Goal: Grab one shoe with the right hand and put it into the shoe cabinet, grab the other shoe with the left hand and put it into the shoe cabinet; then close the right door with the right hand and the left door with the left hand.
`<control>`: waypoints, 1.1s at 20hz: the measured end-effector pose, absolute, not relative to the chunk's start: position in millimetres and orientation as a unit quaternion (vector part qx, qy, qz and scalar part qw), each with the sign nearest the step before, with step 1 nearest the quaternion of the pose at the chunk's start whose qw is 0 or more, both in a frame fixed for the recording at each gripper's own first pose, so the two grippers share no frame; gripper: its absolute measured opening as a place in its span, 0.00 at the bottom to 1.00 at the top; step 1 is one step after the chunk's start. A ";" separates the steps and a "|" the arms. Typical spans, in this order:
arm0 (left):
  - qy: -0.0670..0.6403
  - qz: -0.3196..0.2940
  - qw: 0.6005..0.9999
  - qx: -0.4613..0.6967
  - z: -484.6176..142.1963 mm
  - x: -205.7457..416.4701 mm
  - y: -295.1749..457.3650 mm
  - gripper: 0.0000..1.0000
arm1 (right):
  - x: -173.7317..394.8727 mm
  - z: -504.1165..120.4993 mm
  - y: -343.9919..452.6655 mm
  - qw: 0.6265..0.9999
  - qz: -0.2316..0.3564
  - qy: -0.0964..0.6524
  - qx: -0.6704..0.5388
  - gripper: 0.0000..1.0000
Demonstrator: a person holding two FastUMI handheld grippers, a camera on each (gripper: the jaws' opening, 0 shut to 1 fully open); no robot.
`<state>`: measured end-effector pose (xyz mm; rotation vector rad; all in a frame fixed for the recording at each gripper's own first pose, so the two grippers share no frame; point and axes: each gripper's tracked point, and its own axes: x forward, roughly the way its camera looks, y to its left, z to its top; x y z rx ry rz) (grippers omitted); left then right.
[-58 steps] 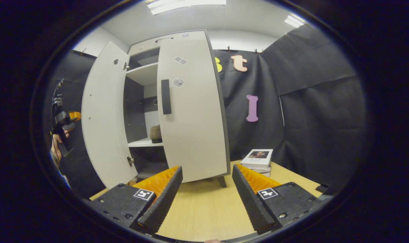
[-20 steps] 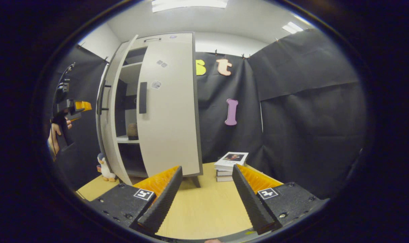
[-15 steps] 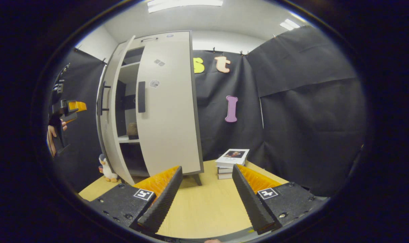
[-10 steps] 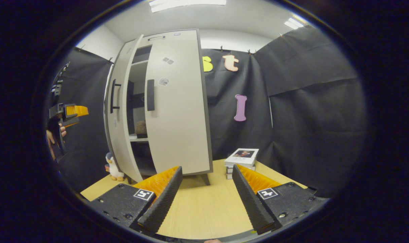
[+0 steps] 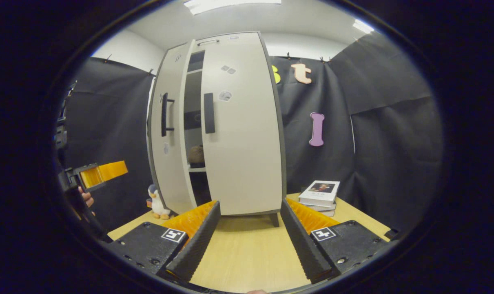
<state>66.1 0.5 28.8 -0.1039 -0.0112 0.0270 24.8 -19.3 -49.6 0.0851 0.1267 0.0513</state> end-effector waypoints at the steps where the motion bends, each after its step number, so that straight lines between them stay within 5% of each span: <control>1: 0.001 0.013 0.999 -0.046 21.7 61.9 -4.3 0.99 | 22.9 -51.4 -16.8 0.997 0.030 0.066 0.040 0.97; 22: 0.022 -0.005 1.000 -0.002 -6.2 40.8 -27.3 0.94 | 6.7 -57.4 -23.3 0.996 0.006 0.082 0.040 0.94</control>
